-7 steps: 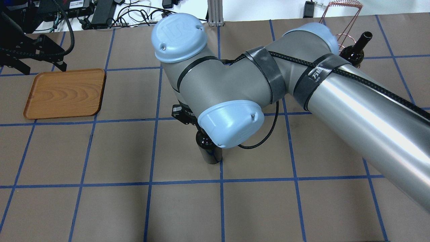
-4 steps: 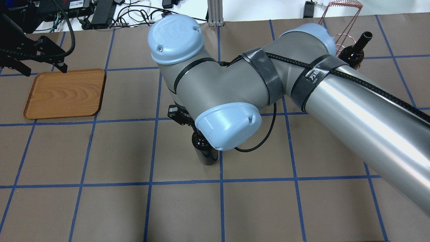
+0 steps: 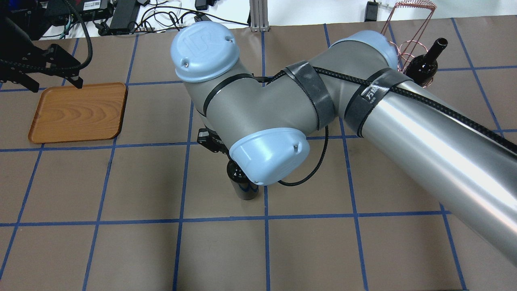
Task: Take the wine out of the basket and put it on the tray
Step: 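Carry the bottle toward the table center and stand it upright, then open the right gripper and raise it back above the wine rack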
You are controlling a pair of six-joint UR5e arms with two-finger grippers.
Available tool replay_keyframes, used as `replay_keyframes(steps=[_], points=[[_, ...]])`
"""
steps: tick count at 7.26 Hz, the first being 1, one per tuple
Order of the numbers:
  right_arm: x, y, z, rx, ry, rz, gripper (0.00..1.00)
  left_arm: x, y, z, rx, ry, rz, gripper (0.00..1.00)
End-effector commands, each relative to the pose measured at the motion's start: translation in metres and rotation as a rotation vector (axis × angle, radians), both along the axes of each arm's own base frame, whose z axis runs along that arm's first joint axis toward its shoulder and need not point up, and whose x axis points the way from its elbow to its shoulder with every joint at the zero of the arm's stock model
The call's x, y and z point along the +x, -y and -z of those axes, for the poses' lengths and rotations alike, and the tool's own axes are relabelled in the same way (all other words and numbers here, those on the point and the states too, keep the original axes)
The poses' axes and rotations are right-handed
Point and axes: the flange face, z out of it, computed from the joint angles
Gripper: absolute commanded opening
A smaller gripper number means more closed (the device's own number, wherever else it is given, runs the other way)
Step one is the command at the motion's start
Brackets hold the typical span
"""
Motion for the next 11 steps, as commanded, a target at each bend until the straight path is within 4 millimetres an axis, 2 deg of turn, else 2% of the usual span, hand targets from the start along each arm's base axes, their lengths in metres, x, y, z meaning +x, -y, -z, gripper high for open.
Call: replay_keyframes(steps=[1,2,3,5,6,7,8,9,10,11], points=[[0.002,0.003,0.003,-0.001,0.001,0.001,0.47,-0.003,0.000,0.001,0.004,-0.002,0.004,1.00],[0.002,0.004,0.006,0.003,-0.005,0.002,0.75,-0.003,0.000,0.002,0.006,-0.002,0.004,1.00],[0.002,0.004,0.006,0.002,-0.004,0.014,0.93,-0.004,0.001,0.003,0.004,-0.003,0.005,1.00],[0.002,0.004,-0.009,-0.025,0.012,0.024,0.99,-0.004,0.001,0.003,0.005,-0.004,0.002,1.00],[-0.004,0.006,-0.030,-0.056,0.019,0.026,0.99,-0.004,-0.002,0.001,0.007,-0.003,0.001,1.00],[-0.023,0.009,-0.047,-0.067,0.021,0.026,1.00,-0.009,-0.001,0.001,0.007,-0.004,0.007,1.00],[-0.054,0.016,-0.060,-0.046,0.004,0.006,1.00,-0.019,0.004,0.004,-0.005,-0.003,0.024,1.00],[-0.101,0.025,-0.083,-0.034,0.002,-0.017,1.00,-0.043,0.005,0.008,0.003,-0.020,0.069,1.00],[-0.152,0.035,-0.100,-0.026,-0.003,-0.065,1.00,-0.067,0.002,0.009,0.014,-0.026,0.041,1.00],[-0.194,0.045,-0.113,-0.029,0.011,-0.060,1.00,-0.089,-0.001,0.009,0.020,-0.030,-0.077,1.00]])
